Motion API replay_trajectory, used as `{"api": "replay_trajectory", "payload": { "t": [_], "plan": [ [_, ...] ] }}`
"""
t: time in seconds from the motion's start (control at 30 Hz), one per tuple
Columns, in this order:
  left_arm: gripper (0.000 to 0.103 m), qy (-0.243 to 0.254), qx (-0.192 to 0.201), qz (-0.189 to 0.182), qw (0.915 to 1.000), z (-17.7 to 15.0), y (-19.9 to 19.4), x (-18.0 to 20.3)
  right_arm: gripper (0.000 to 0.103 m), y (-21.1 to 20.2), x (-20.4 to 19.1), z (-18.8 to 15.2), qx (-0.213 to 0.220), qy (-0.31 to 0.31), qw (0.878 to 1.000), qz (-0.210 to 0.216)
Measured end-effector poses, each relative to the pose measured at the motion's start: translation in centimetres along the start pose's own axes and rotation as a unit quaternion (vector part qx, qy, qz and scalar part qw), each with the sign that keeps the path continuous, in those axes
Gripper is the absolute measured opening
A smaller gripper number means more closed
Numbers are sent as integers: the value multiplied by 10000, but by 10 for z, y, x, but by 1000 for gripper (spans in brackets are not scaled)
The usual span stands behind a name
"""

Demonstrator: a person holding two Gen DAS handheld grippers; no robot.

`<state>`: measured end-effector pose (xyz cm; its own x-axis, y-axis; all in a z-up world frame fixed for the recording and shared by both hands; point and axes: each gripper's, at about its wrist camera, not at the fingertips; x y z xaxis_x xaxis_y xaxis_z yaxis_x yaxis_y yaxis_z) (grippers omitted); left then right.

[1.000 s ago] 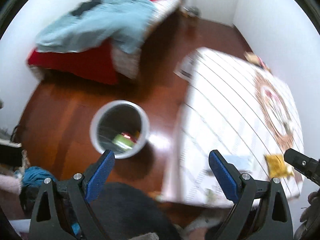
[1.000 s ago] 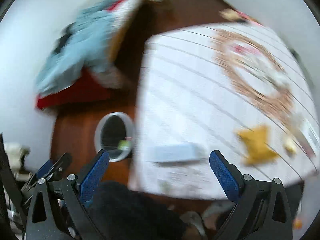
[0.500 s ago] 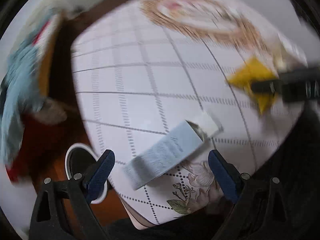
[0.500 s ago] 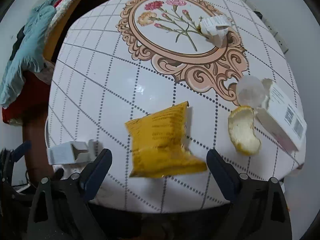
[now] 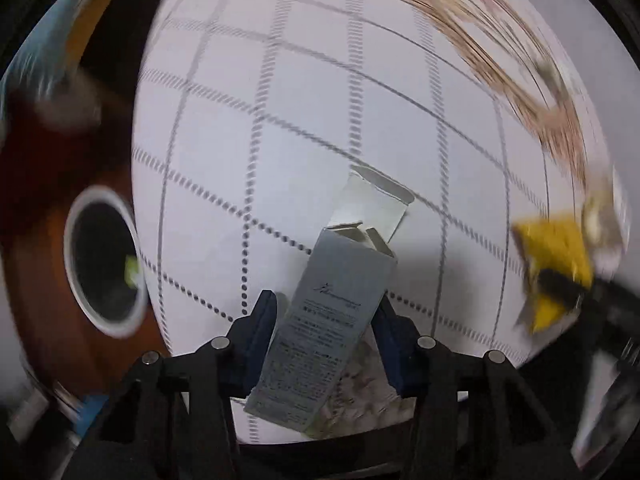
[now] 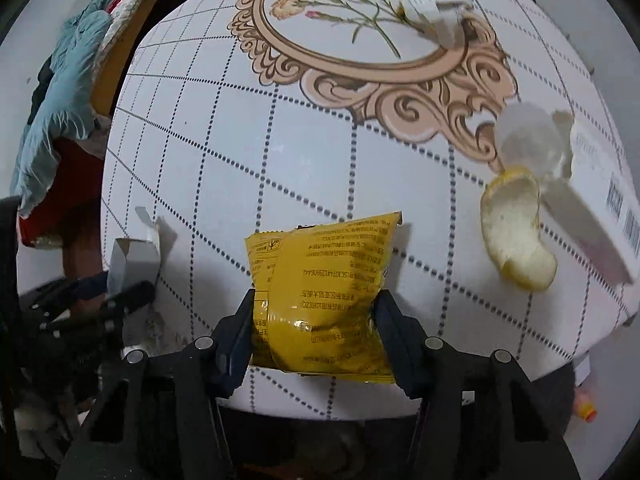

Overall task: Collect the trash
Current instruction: 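Grasp the white-blue box with the left tool while the right tool grasps the yellow snack bag, then carry the white box and yellow snack bag toward the bin with both tools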

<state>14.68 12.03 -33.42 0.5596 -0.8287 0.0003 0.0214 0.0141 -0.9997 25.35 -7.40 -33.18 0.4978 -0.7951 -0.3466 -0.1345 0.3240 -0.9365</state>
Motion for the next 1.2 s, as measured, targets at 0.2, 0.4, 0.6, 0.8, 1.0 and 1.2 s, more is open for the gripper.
{"api": "replay_trajectory", "payload": {
  "t": [0.2,0.4,0.6,0.8,1.0,1.2],
  "plan": [
    [46,524,293,434,9973,-5,4,29,65,4,-4,2,36,110,9999,-76],
    [45,1141,465,776,9893,-12,1,49,65,10,-17,0,113,-145,9990,-414],
    [36,1059,571,697,9903,-25,1,60,65,9,-19,-4,228,-188,9981,-531],
    [33,923,735,809,9897,-33,-1,52,60,14,-37,-16,495,-751,9909,-997],
    [32,589,1006,778,9901,-43,-26,40,51,11,-41,-19,648,-788,9899,-984],
    [32,152,1522,656,9860,-52,-70,31,49,-7,-50,-23,912,-788,9896,-784]
  ]
}}
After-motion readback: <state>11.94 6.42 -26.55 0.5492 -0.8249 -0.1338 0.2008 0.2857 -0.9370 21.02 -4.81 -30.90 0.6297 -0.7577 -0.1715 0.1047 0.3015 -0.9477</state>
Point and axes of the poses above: each gripper's, at about its wrist camera, not at the fingertips, and y roughly the way its jaws point, x to its right, z to its top, and after that the axes turned 3 degrees about z, right-handed
